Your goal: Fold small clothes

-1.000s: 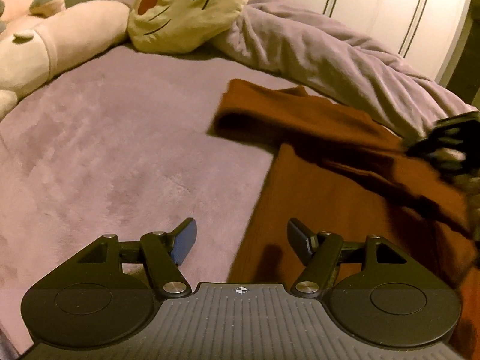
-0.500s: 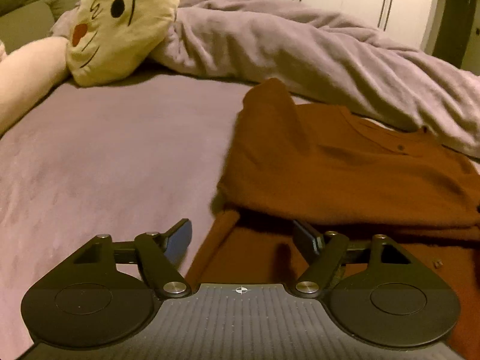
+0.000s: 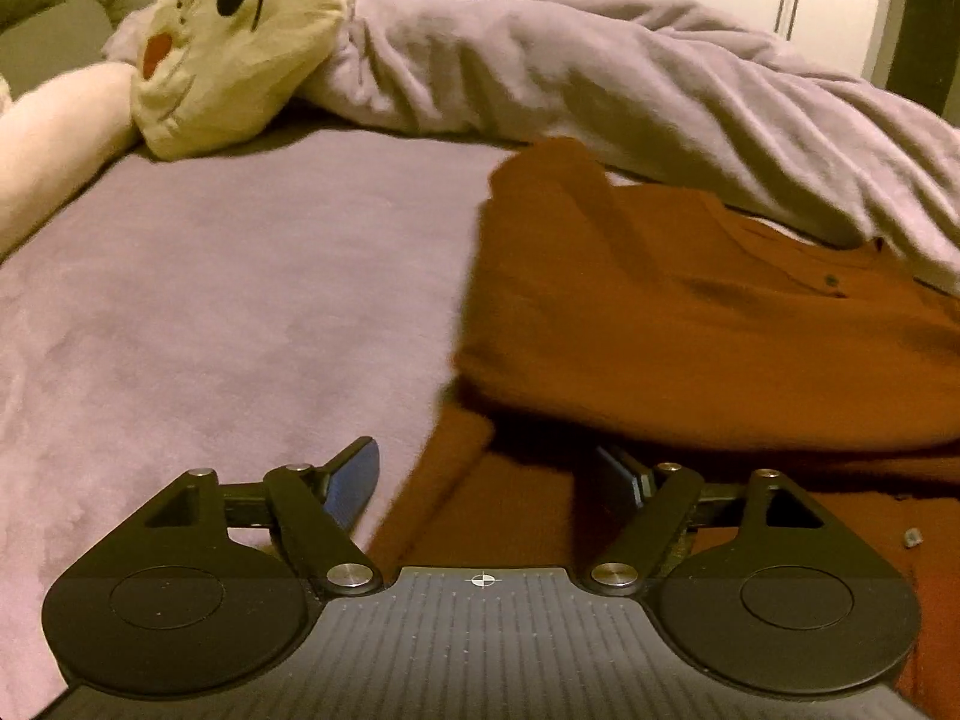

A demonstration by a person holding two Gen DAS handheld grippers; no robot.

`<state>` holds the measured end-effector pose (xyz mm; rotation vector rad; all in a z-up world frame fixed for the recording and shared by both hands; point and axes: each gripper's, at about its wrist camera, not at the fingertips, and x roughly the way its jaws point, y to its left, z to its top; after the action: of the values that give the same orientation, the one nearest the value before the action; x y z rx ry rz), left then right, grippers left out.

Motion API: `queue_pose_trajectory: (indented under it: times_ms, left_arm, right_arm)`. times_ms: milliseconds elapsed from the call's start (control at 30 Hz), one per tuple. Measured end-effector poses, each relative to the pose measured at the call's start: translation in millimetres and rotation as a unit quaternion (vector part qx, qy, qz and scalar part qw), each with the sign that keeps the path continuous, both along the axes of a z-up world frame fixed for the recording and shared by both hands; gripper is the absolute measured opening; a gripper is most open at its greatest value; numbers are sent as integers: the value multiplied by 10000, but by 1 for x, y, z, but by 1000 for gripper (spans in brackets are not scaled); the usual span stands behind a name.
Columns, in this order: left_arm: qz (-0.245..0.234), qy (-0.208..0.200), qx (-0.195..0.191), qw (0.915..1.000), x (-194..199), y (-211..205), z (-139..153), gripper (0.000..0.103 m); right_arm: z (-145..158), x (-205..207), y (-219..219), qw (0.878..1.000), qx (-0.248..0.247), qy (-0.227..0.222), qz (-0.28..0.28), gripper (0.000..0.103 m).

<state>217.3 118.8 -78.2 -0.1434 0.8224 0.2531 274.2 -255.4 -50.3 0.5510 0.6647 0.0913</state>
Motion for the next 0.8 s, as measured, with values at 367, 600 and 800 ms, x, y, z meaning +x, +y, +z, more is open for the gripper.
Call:
queue_pose_trajectory:
  times_ms: [367, 600, 800]
  left_arm:
    - [299, 25, 87, 9995, 7, 10, -2, 84]
    - [508, 72, 102, 9986, 8, 22, -3, 89]
    - [517, 107, -210, 9984, -15, 33, 11, 89]
  right_arm:
    - [0, 0, -31, 9960, -857, -68, -253, 6]
    - [-23, 7, -34, 9920, -1196, 313, -241, 6]
    - [-29, 7, -46, 9913, -1143, 575, -300, 11]
